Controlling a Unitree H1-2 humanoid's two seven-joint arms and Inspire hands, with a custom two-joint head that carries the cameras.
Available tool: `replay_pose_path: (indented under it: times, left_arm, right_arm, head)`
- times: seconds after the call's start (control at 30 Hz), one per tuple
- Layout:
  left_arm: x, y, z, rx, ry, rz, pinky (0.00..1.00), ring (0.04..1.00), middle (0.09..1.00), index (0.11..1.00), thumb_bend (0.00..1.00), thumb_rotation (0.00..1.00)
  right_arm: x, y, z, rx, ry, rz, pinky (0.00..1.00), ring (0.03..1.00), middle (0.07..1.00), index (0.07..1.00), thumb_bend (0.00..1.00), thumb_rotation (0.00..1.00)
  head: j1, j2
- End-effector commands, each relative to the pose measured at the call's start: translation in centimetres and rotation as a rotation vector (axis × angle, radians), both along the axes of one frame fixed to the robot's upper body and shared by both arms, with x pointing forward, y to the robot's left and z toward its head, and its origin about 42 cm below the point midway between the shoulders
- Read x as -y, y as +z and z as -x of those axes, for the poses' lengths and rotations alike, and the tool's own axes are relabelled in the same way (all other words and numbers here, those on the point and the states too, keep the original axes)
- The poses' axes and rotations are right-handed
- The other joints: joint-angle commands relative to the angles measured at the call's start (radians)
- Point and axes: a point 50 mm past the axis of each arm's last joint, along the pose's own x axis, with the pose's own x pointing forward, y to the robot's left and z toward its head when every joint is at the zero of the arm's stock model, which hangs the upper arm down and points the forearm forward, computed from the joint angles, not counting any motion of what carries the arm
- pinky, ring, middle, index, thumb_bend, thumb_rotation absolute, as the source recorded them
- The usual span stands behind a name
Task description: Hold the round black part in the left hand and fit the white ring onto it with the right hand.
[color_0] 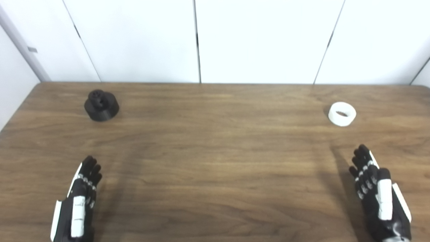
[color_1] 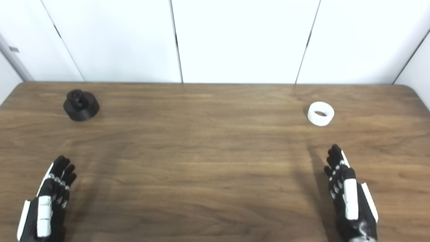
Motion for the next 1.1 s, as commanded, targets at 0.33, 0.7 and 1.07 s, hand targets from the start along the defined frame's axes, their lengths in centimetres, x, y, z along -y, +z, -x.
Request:
replay_pose_path:
  times: [0.33, 0.7, 1.07]
  left_arm:
    - [0.1, 0.6, 0.0, 0.039, 0.006, -0.013, 0.97, 0.956, 0.958, 0.938, 0.62, 0.85]
    - [0.6, 0.5, 0.3, 0.030, -0.008, -0.023, 0.98, 0.960, 0.961, 0.936, 0.58, 0.87]
    - [2.0, -0.4, 0.6, 0.015, -0.011, -0.044, 0.96, 0.952, 0.953, 0.923, 0.55, 0.84]
  right_arm:
    - [0.4, 0.8, -0.2, 0.078, 0.008, 0.021, 1.00, 1.000, 0.983, 0.969, 0.61, 1.00]
    - [0.8, 0.9, 0.0, 0.068, 0.013, 0.028, 1.00, 1.000, 0.992, 0.973, 0.62, 1.00]
    - [1.9, 0.0, 0.2, 0.068, 0.029, 0.022, 1.00, 1.000, 0.998, 0.986, 0.65, 1.00]
  head:
    - [0.002, 0.002]
    - [0.080, -0.019]
    - [0.182, -0.101]
